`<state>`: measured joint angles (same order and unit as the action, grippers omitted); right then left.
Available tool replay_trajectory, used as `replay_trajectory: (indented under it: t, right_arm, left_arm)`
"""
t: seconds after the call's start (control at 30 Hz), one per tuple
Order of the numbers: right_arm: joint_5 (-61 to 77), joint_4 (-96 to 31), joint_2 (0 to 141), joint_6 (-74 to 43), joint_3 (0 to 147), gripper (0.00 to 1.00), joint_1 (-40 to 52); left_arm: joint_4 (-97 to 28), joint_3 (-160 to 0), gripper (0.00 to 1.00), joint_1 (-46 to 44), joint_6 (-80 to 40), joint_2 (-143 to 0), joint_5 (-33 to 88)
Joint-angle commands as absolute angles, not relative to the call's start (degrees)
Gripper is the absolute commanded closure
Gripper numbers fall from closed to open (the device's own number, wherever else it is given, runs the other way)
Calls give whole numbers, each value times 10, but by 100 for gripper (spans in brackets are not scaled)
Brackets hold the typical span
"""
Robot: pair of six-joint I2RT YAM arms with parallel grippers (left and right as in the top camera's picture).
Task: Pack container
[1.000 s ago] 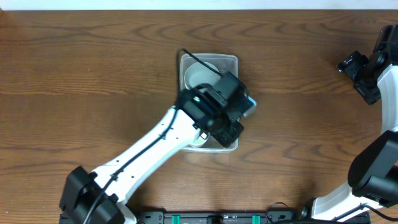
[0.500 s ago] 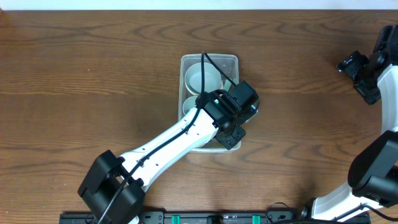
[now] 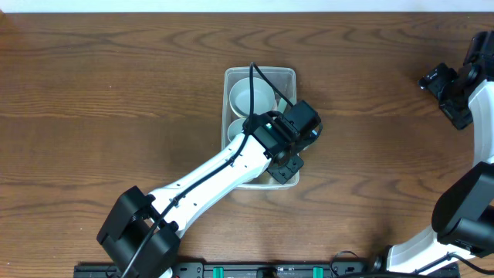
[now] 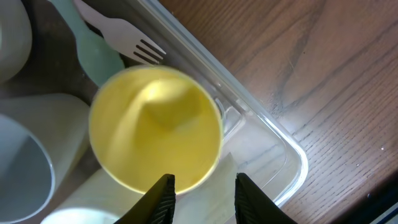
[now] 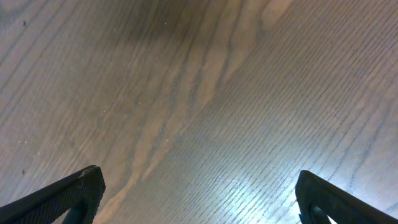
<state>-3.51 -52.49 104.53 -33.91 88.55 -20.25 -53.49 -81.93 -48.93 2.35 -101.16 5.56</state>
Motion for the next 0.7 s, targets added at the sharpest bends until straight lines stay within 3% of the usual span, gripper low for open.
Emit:
replay_trajectory:
  t: [0.0, 0.27, 0.43, 0.47, 0.57, 0.67]
  right_arm:
    - [-43, -525, 1047, -345, 891, 1, -206]
    - [-43, -525, 1047, -345, 891, 1, -206]
    - [-43, -525, 1047, -345, 891, 1, -206]
    - [-43, -525, 1047, -345, 891, 1, -206]
    - [-43, -525, 1047, -345, 891, 1, -206]
    - [-43, -525, 1047, -345, 891, 1, -206]
  left_arm:
    - [-534, -814, 67, -489, 21, -1010, 49]
    - [-564, -831, 66, -486, 10, -995, 23]
    - [-639, -879, 59, -467, -62, -936, -103]
    - [-652, -890, 55, -458, -79, -918, -132]
    - [-661, -907, 0, -417, -104, -858, -166]
    - [-660, -909, 2, -355, -104, -793, -178]
